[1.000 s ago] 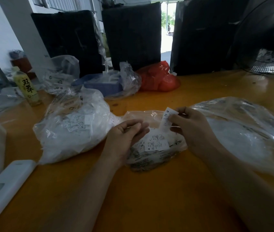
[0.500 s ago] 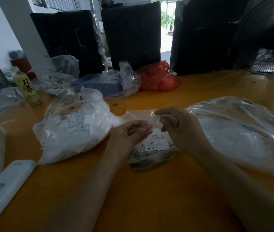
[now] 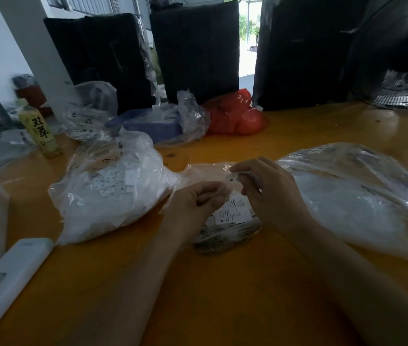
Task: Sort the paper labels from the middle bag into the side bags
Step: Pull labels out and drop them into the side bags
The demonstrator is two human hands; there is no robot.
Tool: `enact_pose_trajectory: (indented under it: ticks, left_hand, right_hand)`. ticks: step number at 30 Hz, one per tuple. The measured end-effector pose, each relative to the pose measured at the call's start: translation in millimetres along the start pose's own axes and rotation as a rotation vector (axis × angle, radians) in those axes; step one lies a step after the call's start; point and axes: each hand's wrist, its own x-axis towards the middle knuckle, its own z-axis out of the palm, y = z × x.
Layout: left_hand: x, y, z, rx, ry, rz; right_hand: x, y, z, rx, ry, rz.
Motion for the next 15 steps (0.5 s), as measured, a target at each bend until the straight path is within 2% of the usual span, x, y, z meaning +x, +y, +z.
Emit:
enact_pose_trajectory:
  ticks: [8,15]
  left_hand:
    - [-0.1,-0.7,-1.8,-0.009,0.0,0.005]
    - [-0.9,2.5,-1.6,-0.027,0.0,0.006]
  right_hand:
    - [-0.2,1.6,0.1,-0.032,-0.007,0.008]
    - [-1.3,4.0,0.7,-0.08,-0.156,0.007]
